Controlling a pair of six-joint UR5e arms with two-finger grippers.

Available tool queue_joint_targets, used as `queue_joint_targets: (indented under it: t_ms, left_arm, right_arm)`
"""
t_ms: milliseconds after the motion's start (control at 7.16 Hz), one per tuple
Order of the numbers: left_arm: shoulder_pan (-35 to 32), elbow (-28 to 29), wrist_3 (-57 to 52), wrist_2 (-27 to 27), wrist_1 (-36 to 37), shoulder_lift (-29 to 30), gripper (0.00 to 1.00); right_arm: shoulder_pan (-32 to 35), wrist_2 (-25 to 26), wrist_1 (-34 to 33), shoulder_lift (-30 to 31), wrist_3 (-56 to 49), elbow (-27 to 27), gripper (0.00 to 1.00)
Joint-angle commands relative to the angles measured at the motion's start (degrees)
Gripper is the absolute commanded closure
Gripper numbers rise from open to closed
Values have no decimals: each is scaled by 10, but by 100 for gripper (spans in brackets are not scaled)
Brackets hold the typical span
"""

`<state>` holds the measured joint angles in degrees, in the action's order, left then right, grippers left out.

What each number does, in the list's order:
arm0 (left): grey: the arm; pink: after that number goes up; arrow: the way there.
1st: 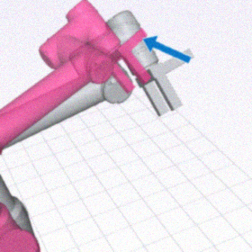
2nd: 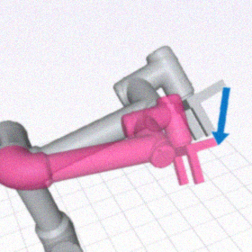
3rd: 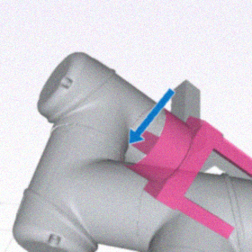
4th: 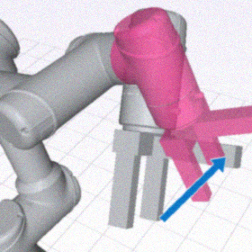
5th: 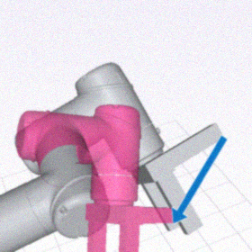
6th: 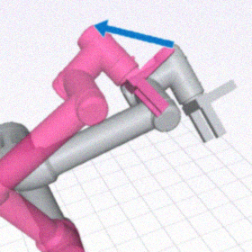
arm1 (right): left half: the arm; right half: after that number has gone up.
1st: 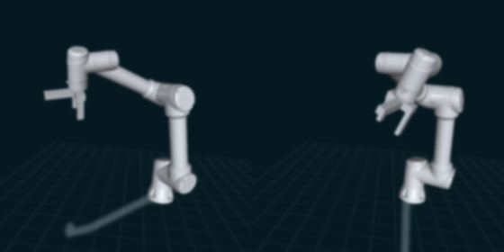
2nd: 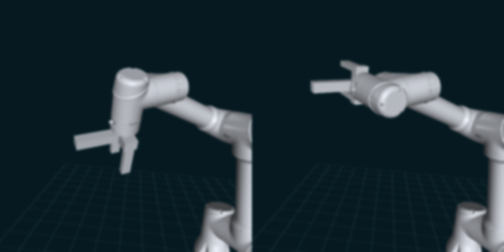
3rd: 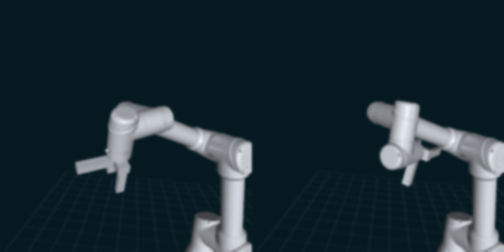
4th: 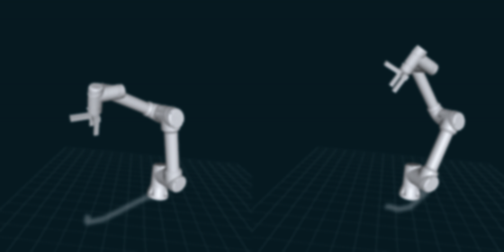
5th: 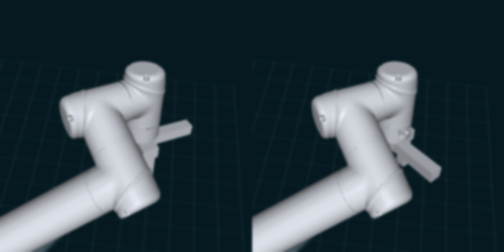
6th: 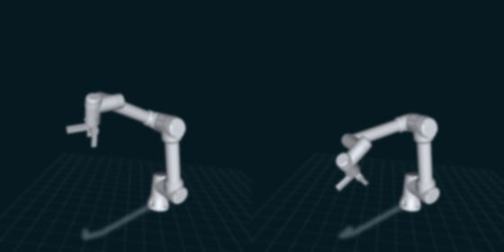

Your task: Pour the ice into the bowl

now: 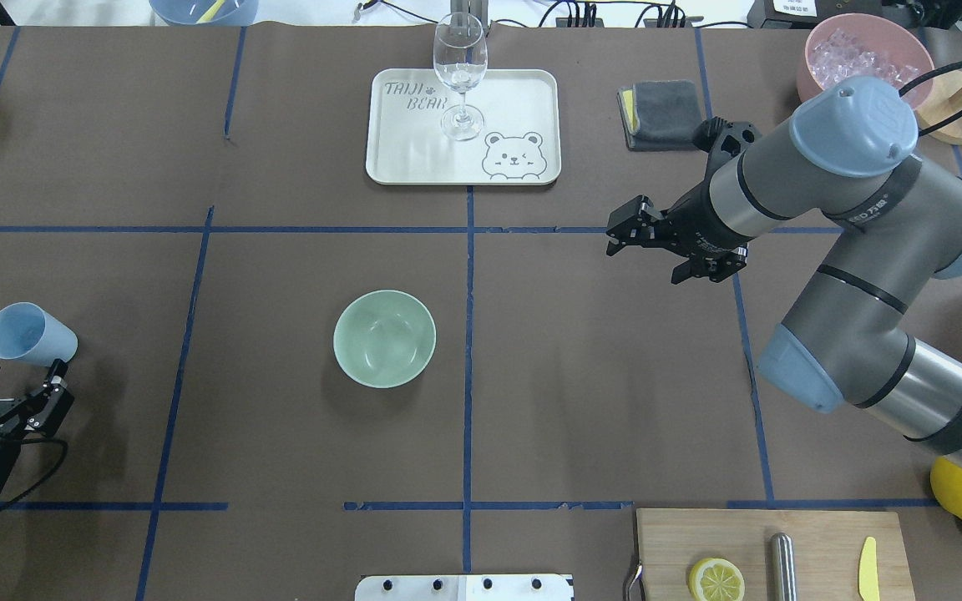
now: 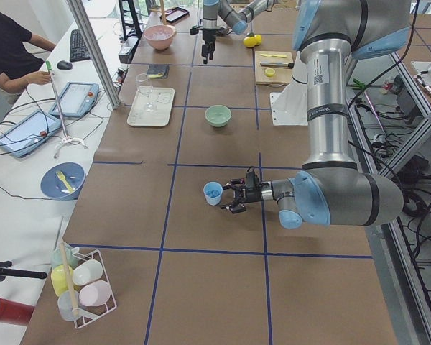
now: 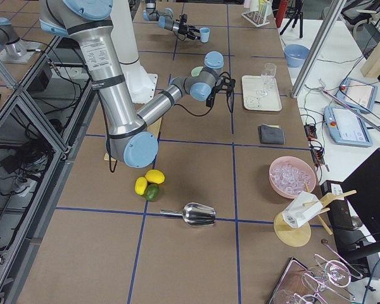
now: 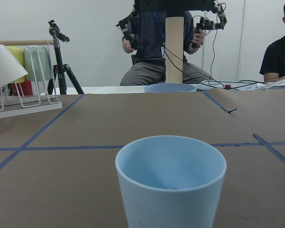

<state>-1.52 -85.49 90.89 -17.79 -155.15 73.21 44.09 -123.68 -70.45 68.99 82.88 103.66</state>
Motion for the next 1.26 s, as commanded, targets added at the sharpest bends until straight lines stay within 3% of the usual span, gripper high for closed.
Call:
queue_joint_targets:
  t_ms: [0,1118]
  left_arm:
    - [-14,1,-17,-14,0,8,0]
    - [-66,21,-54,-54,3,50,0]
  right_arm:
    - [0,-2,0,2,0,1,0]
    - [0,-2,0,4,0,0,0]
